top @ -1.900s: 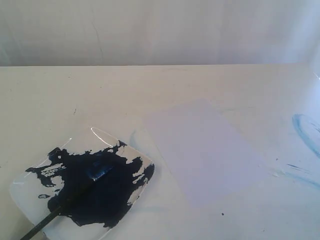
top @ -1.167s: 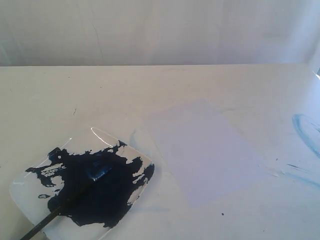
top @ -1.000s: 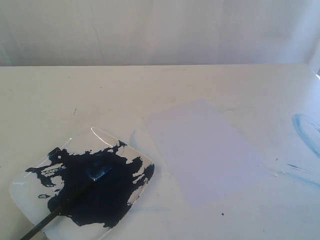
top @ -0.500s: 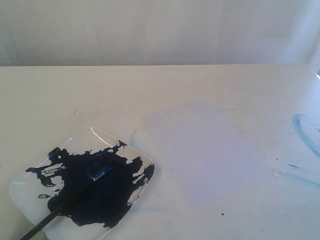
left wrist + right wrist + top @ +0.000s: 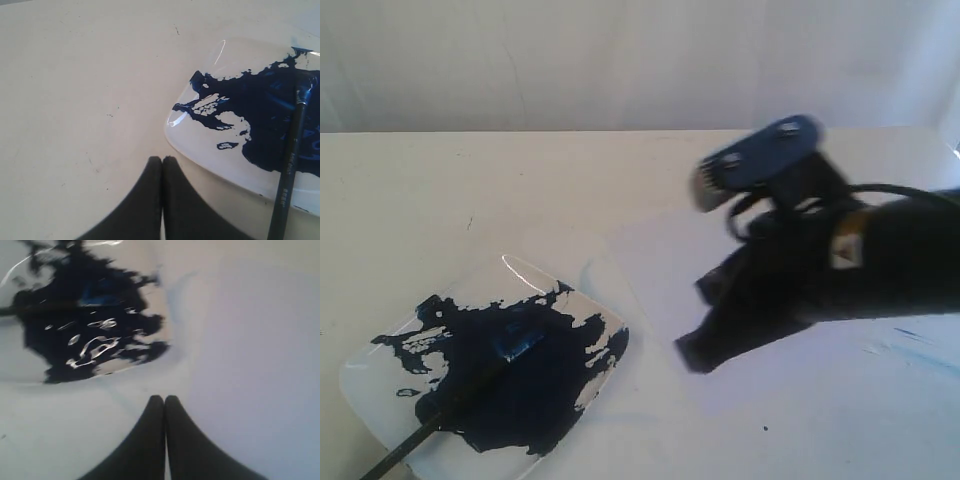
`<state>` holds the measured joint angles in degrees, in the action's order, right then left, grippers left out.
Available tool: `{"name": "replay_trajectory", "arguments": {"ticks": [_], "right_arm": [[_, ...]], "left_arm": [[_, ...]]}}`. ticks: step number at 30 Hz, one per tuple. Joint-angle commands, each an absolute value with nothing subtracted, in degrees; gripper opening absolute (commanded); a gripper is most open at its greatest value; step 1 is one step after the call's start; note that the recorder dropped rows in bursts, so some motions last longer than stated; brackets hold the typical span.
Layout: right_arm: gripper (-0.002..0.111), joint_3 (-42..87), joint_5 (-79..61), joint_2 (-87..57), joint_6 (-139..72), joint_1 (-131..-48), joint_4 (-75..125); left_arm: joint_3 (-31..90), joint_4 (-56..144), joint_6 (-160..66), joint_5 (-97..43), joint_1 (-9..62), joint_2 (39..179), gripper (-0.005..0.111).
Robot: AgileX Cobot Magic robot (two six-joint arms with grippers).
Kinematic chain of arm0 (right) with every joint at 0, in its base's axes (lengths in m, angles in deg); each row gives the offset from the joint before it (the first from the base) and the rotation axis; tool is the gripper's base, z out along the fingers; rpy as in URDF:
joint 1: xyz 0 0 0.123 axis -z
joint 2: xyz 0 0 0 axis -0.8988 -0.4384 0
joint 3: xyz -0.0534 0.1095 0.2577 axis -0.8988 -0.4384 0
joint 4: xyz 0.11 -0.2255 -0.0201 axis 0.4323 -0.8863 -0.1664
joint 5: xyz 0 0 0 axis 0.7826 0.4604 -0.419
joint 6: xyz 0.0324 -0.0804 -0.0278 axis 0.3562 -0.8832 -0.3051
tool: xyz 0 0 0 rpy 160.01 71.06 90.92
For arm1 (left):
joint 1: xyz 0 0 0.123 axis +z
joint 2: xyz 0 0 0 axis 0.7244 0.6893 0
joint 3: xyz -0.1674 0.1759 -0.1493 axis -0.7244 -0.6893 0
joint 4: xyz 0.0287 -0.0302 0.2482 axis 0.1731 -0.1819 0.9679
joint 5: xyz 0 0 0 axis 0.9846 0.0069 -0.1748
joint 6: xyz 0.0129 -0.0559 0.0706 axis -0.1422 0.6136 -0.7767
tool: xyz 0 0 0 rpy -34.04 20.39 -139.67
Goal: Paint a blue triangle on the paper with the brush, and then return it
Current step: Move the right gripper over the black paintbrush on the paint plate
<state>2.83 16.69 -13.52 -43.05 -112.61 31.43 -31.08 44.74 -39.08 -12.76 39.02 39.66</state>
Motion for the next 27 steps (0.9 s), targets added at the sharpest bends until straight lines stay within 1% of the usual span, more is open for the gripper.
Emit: {"name": "replay_trajectory", "arguments": {"ticks": [1, 2, 3, 6, 10, 13, 19, 24, 27], "right_arm": [[0.000, 15.16, 26.57, -27.49, -70.92, -118.77, 46.25], [0.000, 17.50, 27.89, -30.15, -76.54, -120.12, 47.40], [0.000, 21.06, 28.57, -34.39, -87.47, -122.62, 49.26], [0.000, 23.92, 27.88, -38.50, -103.31, -125.61, 51.45], [0.000, 26.66, 26.08, -43.42, -114.99, -128.61, 53.72], [0.000, 31.89, 28.94, -47.54, -114.99, -128.85, 55.12], [0.000, 48.86, 45.54, -57.64, -114.99, -129.38, 56.61], [0.000, 50.13, 39.69, -61.67, -114.99, -132.95, 54.52], [0.000, 53.32, 39.47, -63.64, -107.33, -135.81, 42.52]], "left_arm": [[-31.08, 44.60, -39.04, -12.75, 39.00, 39.38, 0.000], [-31.08, 44.60, -39.04, -12.75, 39.00, 39.38, 0.000], [-31.08, 44.60, -39.04, -12.75, 39.00, 39.38, 0.000], [-31.08, 44.60, -39.04, -12.75, 39.00, 39.38, 0.000], [-31.08, 44.60, -39.04, -12.75, 39.00, 39.38, 0.000], [-31.08, 44.60, -39.04, -12.75, 39.00, 39.38, 0.000], [-31.08, 44.60, -39.04, -12.75, 39.00, 39.38, 0.000], [-31.08, 44.60, -39.04, -12.75, 39.00, 39.38, 0.000], [-31.08, 44.60, -39.04, -12.75, 39.00, 39.38, 0.000]]}}
